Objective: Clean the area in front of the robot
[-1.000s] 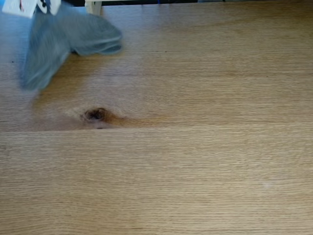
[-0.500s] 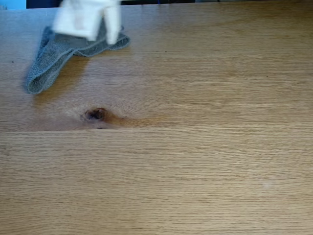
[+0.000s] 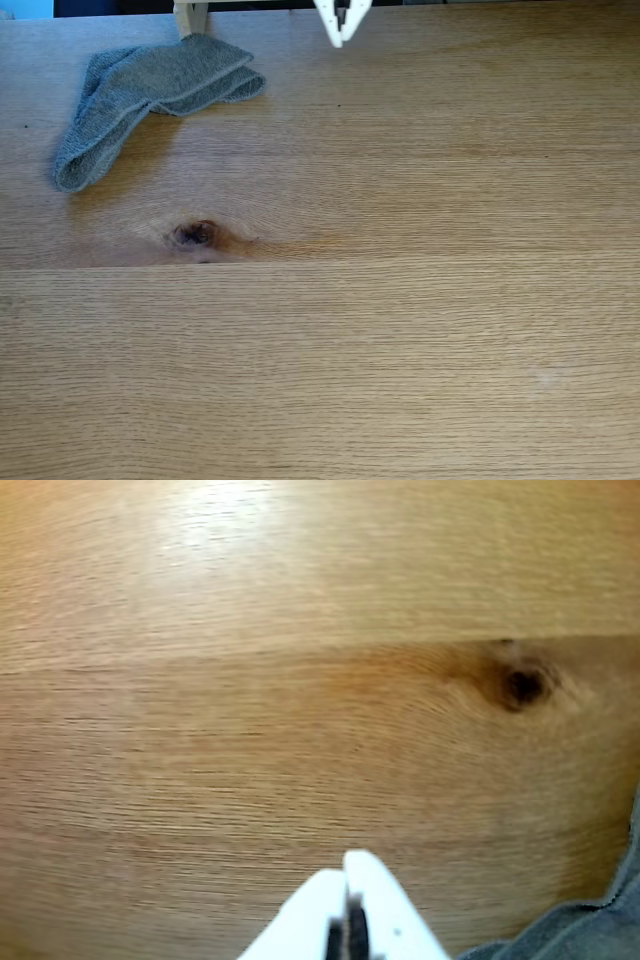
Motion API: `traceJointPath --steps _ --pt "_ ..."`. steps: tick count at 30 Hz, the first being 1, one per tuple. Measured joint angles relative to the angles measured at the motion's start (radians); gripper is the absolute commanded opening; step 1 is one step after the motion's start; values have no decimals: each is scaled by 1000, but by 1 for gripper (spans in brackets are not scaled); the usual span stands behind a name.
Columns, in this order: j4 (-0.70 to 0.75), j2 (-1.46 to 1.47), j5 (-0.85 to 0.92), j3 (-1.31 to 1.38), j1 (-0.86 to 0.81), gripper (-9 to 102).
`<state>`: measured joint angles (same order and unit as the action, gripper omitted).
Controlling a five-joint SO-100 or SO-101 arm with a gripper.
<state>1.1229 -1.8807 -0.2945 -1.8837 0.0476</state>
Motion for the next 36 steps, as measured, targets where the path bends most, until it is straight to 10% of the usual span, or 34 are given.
traceJointPath --steps 18,36 --pt "-295 -730 196 -1014 -115 0" --pt "138 -1407 252 -1365 123 0"
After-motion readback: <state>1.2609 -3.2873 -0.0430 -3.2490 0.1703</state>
